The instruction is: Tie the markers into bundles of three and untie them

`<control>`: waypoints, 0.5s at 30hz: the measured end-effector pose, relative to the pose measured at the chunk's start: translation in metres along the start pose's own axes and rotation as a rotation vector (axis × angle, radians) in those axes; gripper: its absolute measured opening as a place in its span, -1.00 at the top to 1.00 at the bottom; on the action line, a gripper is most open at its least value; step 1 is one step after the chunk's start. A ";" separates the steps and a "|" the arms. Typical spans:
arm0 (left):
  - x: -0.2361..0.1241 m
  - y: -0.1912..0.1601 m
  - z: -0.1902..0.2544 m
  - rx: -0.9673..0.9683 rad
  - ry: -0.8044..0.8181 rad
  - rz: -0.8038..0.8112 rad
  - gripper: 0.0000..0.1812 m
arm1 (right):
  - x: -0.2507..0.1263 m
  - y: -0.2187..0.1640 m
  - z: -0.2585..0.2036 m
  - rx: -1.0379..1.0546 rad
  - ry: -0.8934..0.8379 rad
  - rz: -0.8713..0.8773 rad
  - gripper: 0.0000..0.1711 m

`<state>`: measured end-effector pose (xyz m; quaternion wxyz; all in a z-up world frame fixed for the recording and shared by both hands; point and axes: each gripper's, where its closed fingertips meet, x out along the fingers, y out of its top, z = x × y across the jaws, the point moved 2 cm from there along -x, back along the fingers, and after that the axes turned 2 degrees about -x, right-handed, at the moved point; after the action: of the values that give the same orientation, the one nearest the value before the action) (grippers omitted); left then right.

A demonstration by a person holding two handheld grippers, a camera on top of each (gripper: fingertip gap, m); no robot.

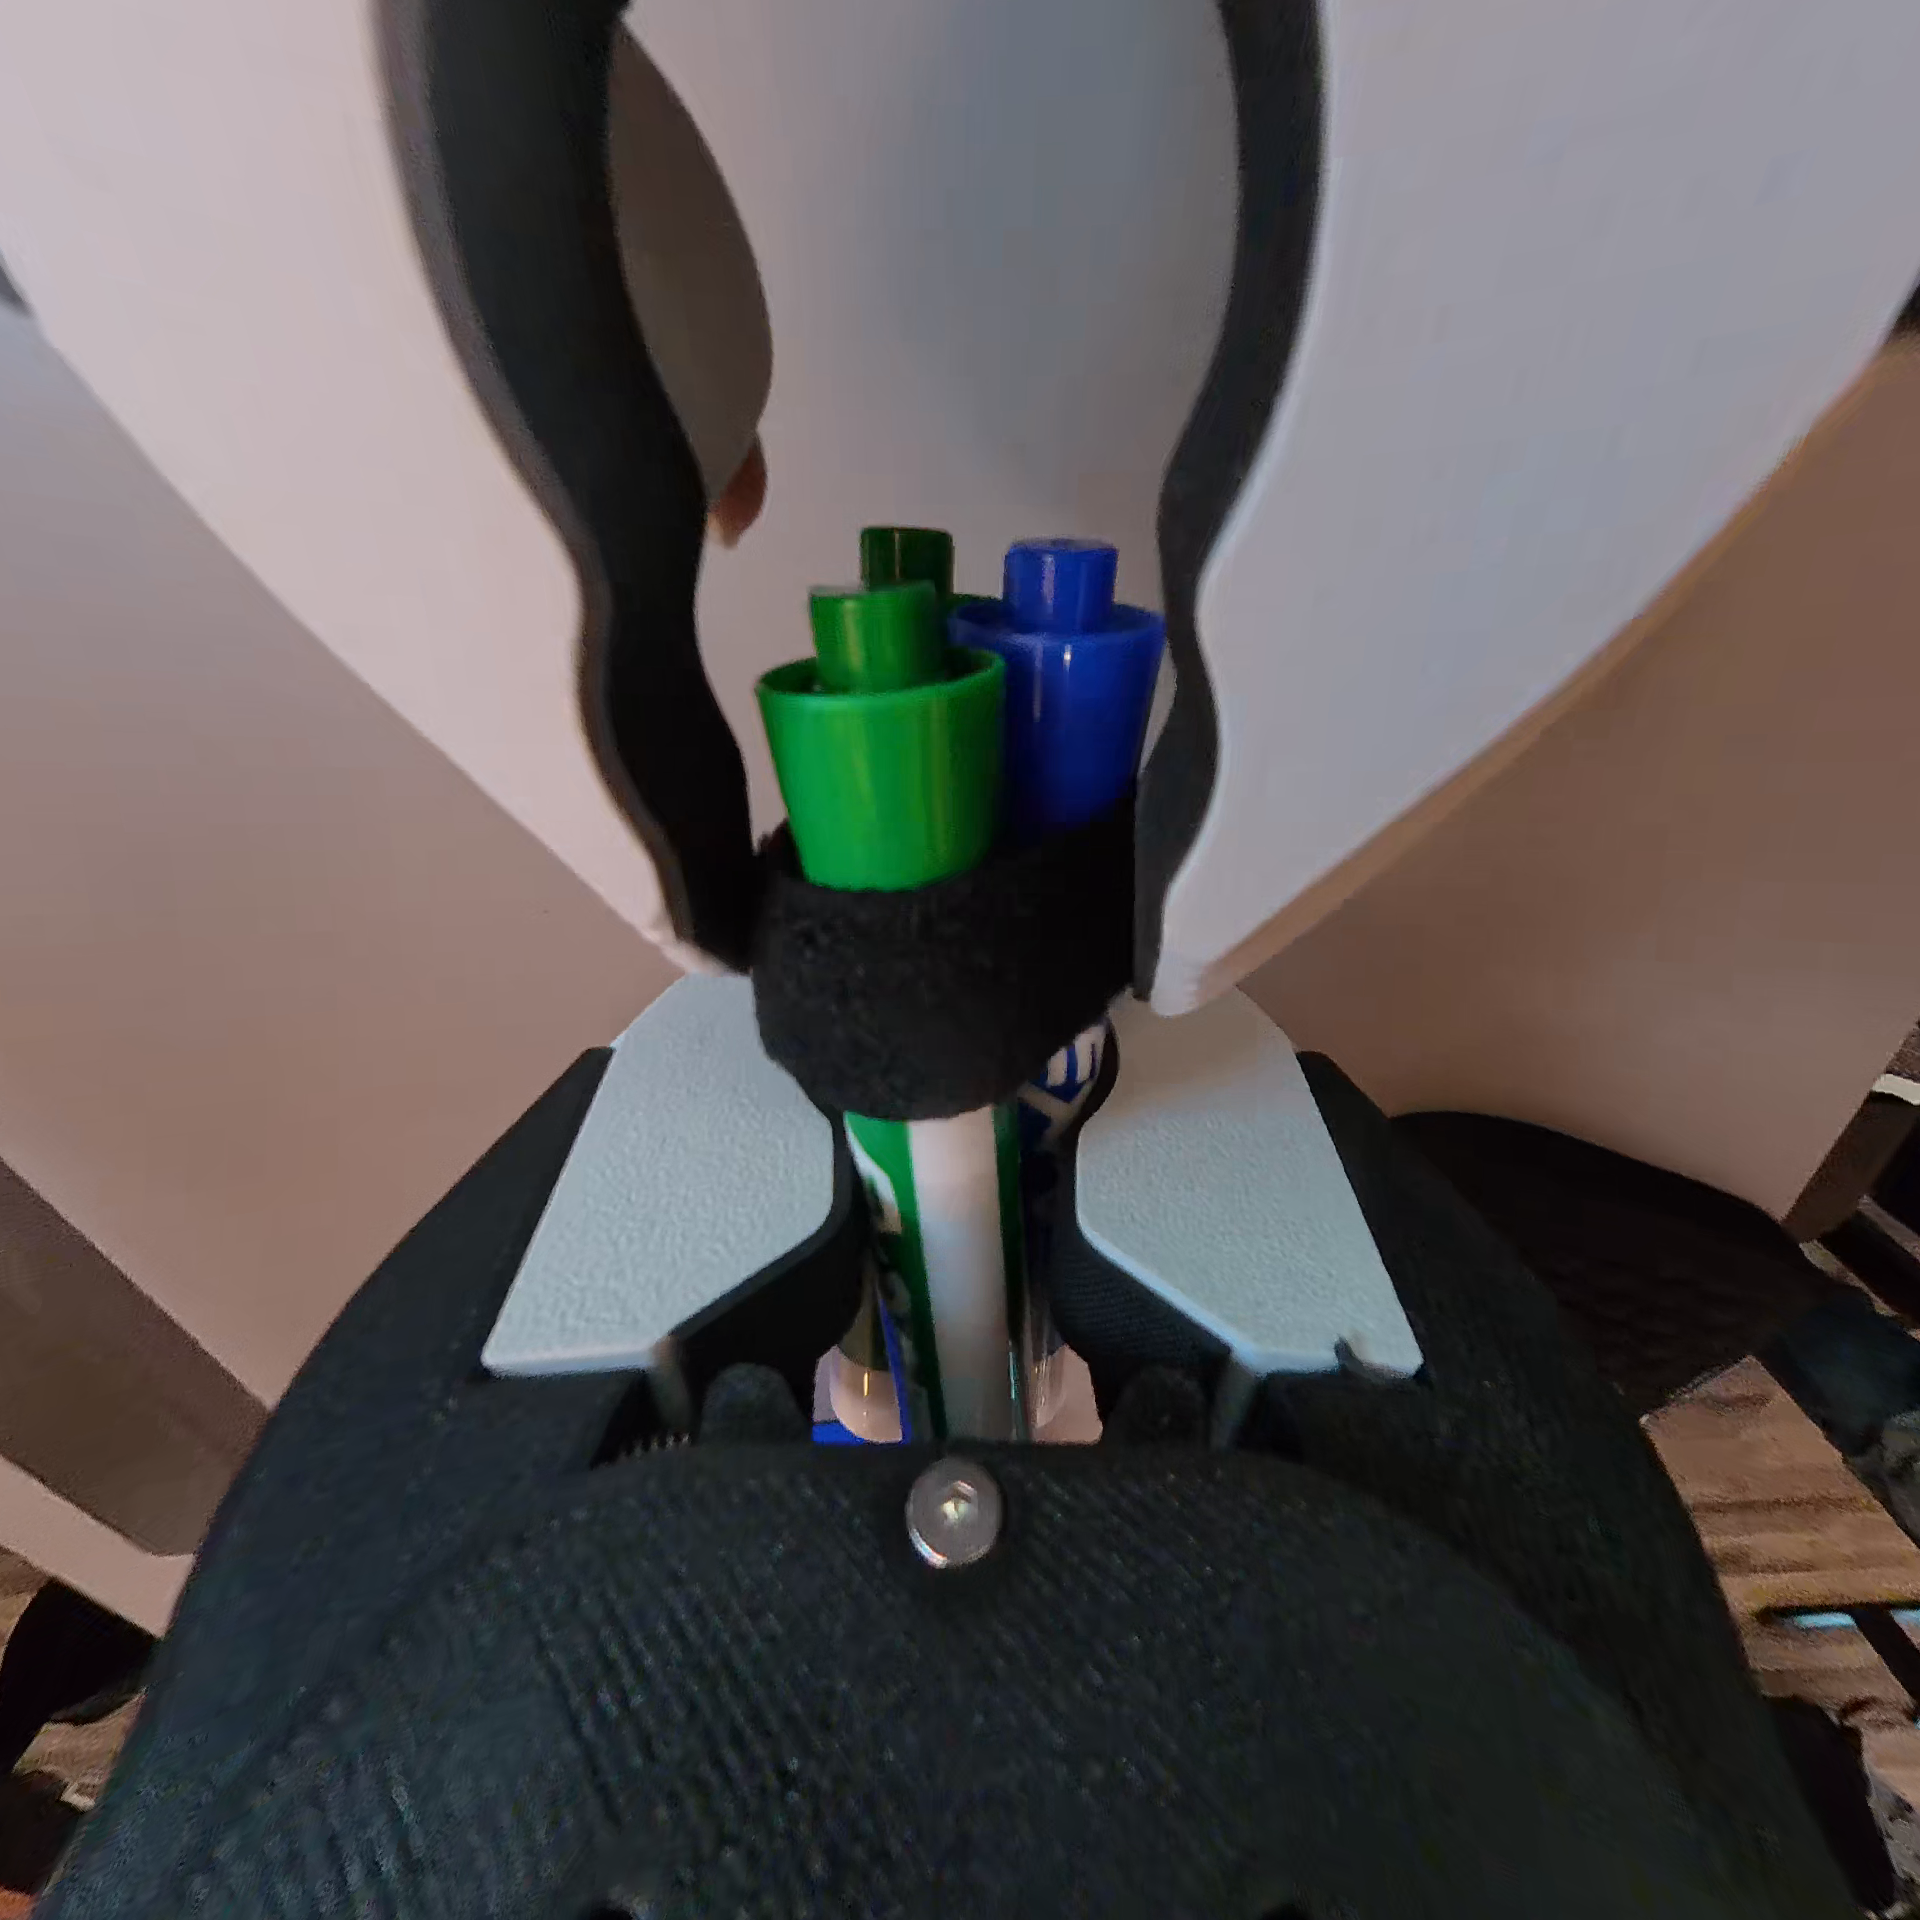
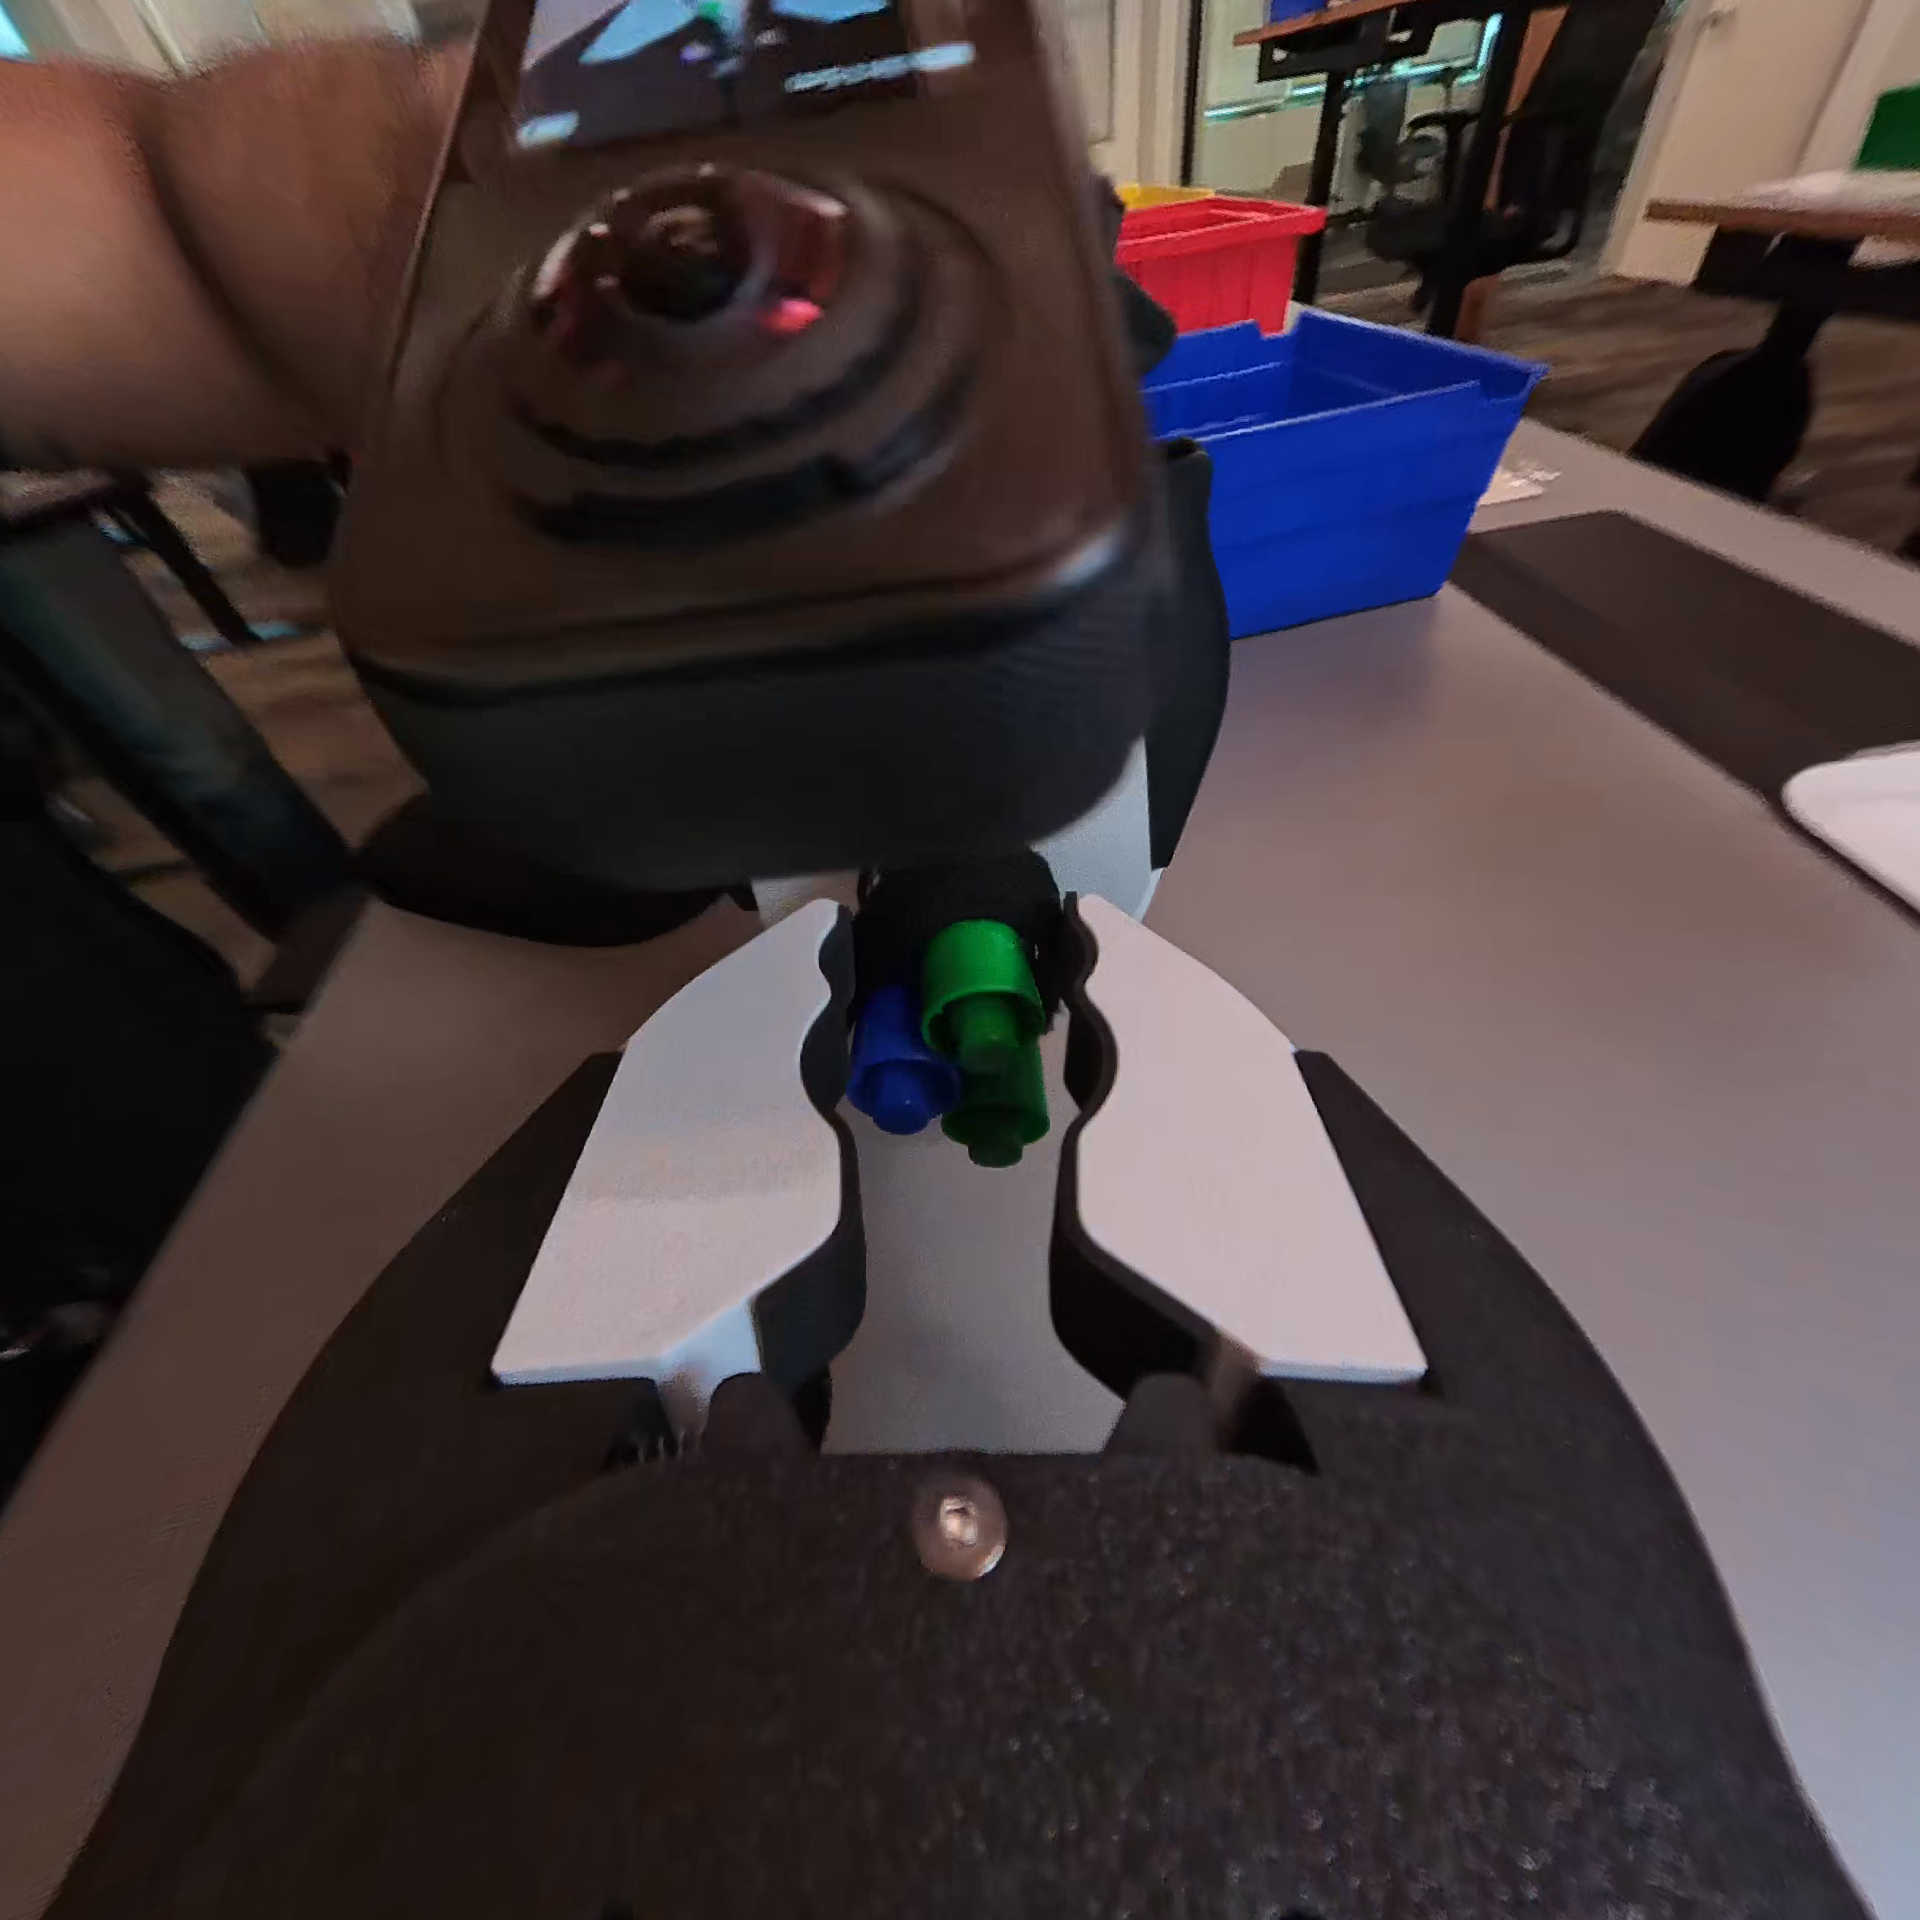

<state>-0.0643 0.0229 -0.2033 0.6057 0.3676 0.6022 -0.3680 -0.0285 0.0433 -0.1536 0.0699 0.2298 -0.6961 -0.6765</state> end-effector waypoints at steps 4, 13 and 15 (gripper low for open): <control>-0.006 -0.002 -0.002 -0.002 0.019 0.012 0.55 | 0.001 0.006 0.000 -0.138 -0.063 -0.024 0.50; -0.019 0.002 0.012 0.013 -0.033 0.065 0.56 | 0.009 0.009 -0.009 -0.399 -0.143 -0.009 0.37; -0.021 0.003 0.014 0.016 -0.051 0.076 0.56 | 0.009 0.011 -0.013 -0.390 -0.116 0.009 0.42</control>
<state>-0.0555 0.0115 -0.1825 0.6314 0.3855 0.5694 -0.3586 -0.0338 0.0276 -0.1443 0.0758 0.1694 -0.5558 -0.8103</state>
